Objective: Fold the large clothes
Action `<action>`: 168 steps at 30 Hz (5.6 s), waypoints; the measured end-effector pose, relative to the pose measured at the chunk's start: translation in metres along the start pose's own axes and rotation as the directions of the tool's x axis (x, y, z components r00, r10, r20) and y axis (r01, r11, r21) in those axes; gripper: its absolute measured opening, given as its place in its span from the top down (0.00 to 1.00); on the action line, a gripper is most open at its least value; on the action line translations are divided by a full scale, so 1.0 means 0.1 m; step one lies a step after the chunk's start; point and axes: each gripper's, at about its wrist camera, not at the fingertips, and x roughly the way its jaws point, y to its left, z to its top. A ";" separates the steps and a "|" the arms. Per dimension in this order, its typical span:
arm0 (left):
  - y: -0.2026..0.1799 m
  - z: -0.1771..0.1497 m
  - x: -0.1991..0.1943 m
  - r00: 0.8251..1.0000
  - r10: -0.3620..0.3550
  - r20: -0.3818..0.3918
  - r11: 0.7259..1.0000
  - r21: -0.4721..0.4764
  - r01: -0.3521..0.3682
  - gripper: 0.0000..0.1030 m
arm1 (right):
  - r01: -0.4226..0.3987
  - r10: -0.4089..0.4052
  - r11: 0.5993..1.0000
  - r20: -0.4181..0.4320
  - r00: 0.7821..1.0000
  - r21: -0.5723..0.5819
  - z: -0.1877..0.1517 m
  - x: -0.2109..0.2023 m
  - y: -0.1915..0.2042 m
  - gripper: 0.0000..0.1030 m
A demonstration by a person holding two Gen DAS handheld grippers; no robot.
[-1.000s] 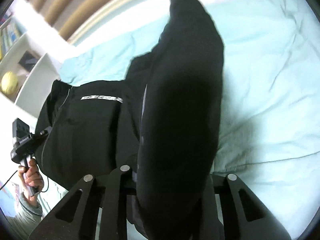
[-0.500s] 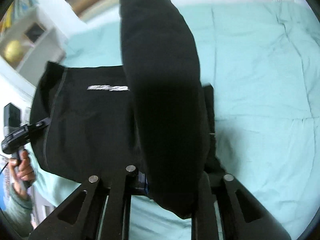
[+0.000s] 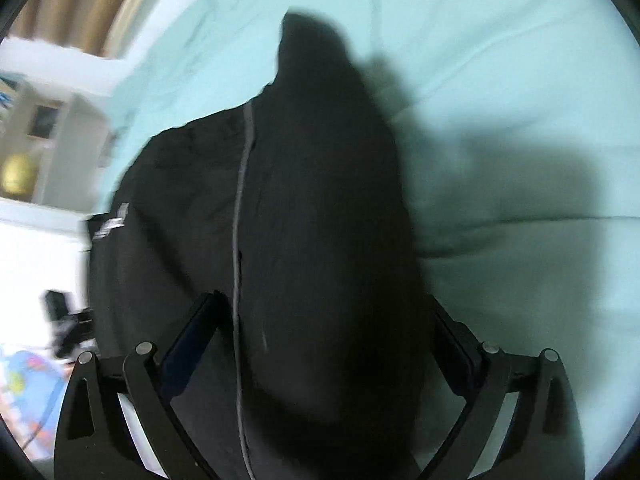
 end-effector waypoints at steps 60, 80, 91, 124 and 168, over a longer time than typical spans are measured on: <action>-0.69 -0.95 -0.08 0.966 0.233 -0.116 0.887 0.433 -0.162 0.25 | 0.584 -0.577 0.812 0.123 0.808 -0.027 -2.40 -0.75 0.95 0.25; -1.53 -0.84 -1.42 0.968 0.191 0.162 0.836 0.491 -0.247 0.28 | 0.620 -0.607 0.783 0.281 0.743 0.051 -2.84 -1.87 2.07 0.24; -2.11 -0.87 -2.21 0.950 0.126 0.285 0.797 0.542 -0.267 0.28 | 0.654 -0.609 0.754 0.441 0.659 0.065 -2.80 -2.35 3.01 0.17; -2.00 -0.74 -2.20 0.882 0.309 0.356 0.737 0.497 -0.459 0.28 | 0.681 -0.668 0.726 0.332 0.666 0.095 -2.74 -1.98 3.04 0.17; -1.84 -0.90 -2.00 0.885 0.334 0.324 0.676 0.572 -0.465 0.28 | 0.704 -0.704 0.705 0.217 0.677 0.092 -3.04 -1.48 3.02 0.17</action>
